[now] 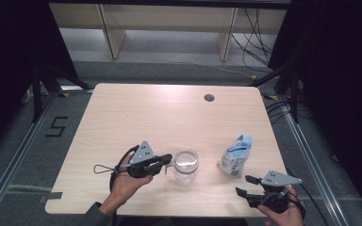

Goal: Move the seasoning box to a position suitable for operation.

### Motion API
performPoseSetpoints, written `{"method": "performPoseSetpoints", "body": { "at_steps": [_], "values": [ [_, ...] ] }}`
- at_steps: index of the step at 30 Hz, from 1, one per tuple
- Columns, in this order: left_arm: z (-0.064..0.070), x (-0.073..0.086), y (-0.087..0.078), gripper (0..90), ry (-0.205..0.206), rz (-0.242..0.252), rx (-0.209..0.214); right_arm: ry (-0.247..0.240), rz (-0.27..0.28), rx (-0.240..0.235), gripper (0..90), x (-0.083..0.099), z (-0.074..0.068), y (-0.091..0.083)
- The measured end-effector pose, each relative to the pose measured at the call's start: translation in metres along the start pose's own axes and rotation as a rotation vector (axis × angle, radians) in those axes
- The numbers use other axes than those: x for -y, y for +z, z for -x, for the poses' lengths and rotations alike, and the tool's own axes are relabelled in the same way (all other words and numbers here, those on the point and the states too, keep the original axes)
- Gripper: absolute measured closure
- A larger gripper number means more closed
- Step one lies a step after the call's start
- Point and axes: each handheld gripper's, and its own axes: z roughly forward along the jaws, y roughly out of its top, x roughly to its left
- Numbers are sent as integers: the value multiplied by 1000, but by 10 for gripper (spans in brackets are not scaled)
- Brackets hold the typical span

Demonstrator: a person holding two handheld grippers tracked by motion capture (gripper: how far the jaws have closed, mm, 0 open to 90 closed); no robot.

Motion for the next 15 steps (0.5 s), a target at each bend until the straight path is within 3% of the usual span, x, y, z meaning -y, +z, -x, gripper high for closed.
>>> {"method": "performPoseSetpoints", "body": {
  "at_steps": [3,4,5,7,11,13,14,15],
  "values": [
    [0,0,0,869,0,0,-2,25,14,-31,428,-2,-8,2],
    [0,0,0,869,0,3,1,9,35,-23,445,-4,-11,3],
    [0,0,0,868,3,1,0,-21,55,-47,468,-9,-17,7],
    [0,1,0,868,4,0,1,-10,53,-47,485,-10,-22,8],
    [0,1,0,869,5,0,1,-67,72,-61,561,-18,-31,18],
    [-1,1,0,871,4,2,2,-51,52,-67,595,-21,-35,21],
    [-1,1,-1,872,4,0,-2,-94,80,-56,611,-23,-34,24],
    [-1,1,-1,873,3,1,-1,-80,66,-65,628,-24,-37,27]
  ]
}}
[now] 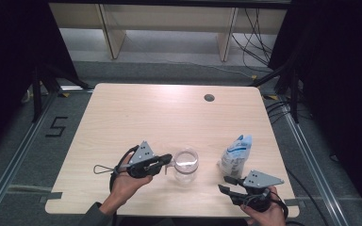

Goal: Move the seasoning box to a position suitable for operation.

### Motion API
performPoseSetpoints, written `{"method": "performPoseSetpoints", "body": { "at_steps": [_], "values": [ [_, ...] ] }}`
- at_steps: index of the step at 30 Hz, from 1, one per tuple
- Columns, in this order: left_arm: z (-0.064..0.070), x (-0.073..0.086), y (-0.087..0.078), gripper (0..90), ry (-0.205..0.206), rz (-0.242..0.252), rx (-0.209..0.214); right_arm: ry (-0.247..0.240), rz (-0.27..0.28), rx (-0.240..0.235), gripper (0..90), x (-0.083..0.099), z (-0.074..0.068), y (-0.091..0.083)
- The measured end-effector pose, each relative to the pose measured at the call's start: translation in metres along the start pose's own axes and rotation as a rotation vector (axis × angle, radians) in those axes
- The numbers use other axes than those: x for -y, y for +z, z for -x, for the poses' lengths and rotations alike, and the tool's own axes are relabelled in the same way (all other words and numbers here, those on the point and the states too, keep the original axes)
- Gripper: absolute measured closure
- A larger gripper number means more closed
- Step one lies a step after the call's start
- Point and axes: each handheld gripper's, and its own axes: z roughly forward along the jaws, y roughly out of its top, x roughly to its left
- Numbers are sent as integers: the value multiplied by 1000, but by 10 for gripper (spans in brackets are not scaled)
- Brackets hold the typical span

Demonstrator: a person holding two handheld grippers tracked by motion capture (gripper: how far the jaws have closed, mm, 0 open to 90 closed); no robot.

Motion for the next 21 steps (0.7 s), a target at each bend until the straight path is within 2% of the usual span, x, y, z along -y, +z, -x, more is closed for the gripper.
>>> {"method": "performPoseSetpoints", "body": {
  "at_steps": [1,3,7,10,11,12,13,18,19,20,21],
  "values": [
    [0,0,0,874,1,-1,-3,-20,13,-12,639,-2,1,4],
    [0,0,0,874,-3,2,-4,-6,7,-4,675,-6,-3,9],
    [0,1,1,875,-3,10,2,-44,15,-9,714,-10,-3,16],
    [0,1,0,876,-3,7,-3,-29,15,-9,744,-13,-7,22],
    [0,1,0,876,-2,6,-5,-48,16,-9,752,-14,-6,24],
    [0,1,0,876,-3,7,-5,-32,13,-16,756,-15,-8,26],
    [0,2,0,876,-2,6,-4,-54,24,-18,757,-16,-6,29],
    [0,2,0,877,-3,5,-4,-38,36,-16,777,-20,-4,35],
    [0,2,0,877,-1,5,-3,-53,50,-14,782,-21,-3,36],
    [-1,2,0,878,-2,6,0,-37,51,-16,786,-22,-5,37],
    [-1,2,0,879,-7,8,-2,-53,53,-10,796,-23,-4,37]
  ]
}}
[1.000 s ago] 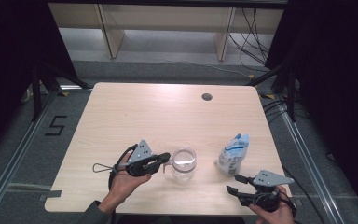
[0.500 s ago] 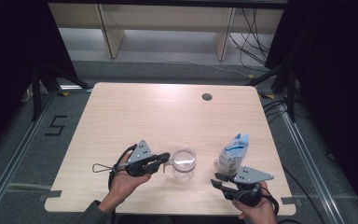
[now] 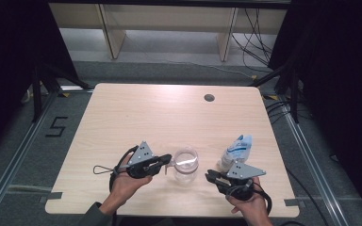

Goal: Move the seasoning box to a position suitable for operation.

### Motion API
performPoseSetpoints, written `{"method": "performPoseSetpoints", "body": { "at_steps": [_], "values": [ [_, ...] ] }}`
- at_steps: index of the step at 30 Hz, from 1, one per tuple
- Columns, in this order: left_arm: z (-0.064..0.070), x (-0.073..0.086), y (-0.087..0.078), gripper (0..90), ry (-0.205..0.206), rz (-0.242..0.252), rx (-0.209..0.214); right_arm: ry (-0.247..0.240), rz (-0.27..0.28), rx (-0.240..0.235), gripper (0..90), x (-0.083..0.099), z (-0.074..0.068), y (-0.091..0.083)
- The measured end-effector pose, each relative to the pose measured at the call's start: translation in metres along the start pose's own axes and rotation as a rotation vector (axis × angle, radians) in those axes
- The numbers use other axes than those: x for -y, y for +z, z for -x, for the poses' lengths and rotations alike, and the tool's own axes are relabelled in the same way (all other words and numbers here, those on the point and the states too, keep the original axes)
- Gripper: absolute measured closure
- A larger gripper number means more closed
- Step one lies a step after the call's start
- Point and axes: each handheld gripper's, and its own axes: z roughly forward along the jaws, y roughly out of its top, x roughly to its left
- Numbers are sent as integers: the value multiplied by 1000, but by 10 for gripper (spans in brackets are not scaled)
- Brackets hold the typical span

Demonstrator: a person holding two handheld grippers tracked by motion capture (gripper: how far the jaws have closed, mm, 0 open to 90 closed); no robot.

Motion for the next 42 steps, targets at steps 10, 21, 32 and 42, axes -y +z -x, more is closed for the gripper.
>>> {"method": "performPoseSetpoints", "body": {
  "at_steps": [10,21,32,42],
  "values": [
    [0,1,0,883,-4,5,0,8,32,-7,893,-8,-1,9],
    [0,2,0,883,-5,7,0,-21,43,4,893,-14,2,22],
    [-1,2,0,849,-13,11,13,-10,35,-16,893,-23,2,26],
    [-5,10,-10,425,-80,50,13,-17,55,-9,892,-27,0,28]
  ]
}}
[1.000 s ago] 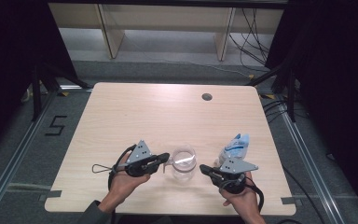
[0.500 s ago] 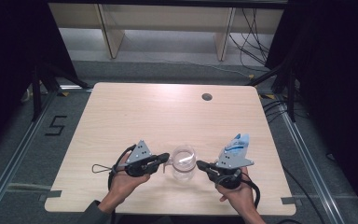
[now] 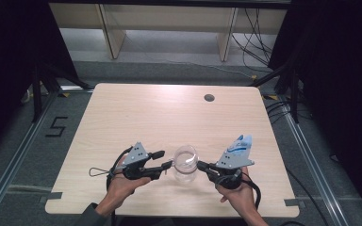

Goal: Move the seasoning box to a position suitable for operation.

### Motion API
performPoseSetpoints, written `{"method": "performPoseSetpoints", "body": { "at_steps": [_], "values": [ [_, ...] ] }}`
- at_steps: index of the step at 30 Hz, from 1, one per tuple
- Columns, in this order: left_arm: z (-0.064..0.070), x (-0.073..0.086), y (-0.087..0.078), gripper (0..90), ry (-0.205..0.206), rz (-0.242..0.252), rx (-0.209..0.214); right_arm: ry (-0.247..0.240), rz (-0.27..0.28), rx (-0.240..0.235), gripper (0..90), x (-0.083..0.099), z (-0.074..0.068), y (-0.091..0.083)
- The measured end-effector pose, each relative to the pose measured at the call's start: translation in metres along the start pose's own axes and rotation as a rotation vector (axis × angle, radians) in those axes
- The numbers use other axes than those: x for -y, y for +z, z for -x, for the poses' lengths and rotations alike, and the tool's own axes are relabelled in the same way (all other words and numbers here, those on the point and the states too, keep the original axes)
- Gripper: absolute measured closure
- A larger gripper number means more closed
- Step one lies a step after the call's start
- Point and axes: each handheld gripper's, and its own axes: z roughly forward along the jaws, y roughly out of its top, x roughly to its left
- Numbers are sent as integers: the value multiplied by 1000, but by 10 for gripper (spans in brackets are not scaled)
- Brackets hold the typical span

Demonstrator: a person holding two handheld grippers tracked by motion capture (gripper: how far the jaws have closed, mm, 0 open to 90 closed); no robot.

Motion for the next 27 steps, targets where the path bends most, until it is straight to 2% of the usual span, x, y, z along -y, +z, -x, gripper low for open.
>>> {"method": "performPoseSetpoints", "body": {
  "at_steps": [2,3,4,6,8,9,10,11,13,14,16,17,18,19,20,21,23,24,25,26,27],
  "values": [
    [-1,4,-2,336,-25,-14,4,9,-4,5,892,-1,-1,-1],
    [0,7,-4,308,-22,-24,5,-8,10,2,892,-2,-1,0],
    [1,9,-6,301,-19,-32,-8,-28,10,2,891,-3,-1,0],
    [4,15,-10,263,-9,-55,-30,-13,4,-13,890,-4,-2,1],
    [7,20,-13,244,0,-64,-45,-20,5,3,889,-5,-3,0],
    [8,22,-14,239,-1,-63,-48,-1,3,-3,888,-6,-4,0],
    [9,25,-15,221,-7,-69,-53,-32,9,-2,888,-8,-3,1],
    [10,27,-16,221,-1,-78,-58,-32,9,-2,888,-8,-3,1],
    [12,33,-17,216,46,-106,-80,-27,13,7,888,-9,-4,1],
    [13,35,-18,213,54,-119,-84,-32,17,5,888,-10,-5,1],
    [14,39,-19,211,41,-122,-81,-19,7,-3,888,-12,-6,0],
    [15,40,-20,208,44,-120,-82,-22,16,-6,888,-13,-7,1],
    [15,41,-20,206,35,-111,-81,-46,31,0,886,-14,-6,2],
    [15,43,-21,204,40,-110,-78,-42,26,-4,884,-15,-7,1],
    [17,44,-22,204,21,-104,-88,-39,45,8,885,-16,-8,3],
    [17,46,-23,204,24,-114,-95,-41,40,3,885,-17,-8,2],
    [18,49,-24,208,23,-123,-77,-50,36,-3,885,-19,-9,3],
    [19,50,-25,207,22,-121,-76,-39,43,-1,885,-20,-11,4],
    [19,51,-27,207,30,-123,-79,-50,32,-11,885,-22,-11,4],
    [19,51,-27,205,35,-120,-81,-51,50,-5,885,-23,-12,6],
    [19,51,-28,204,27,-117,-87,-31,47,-3,885,-24,-15,6]
  ]
}}
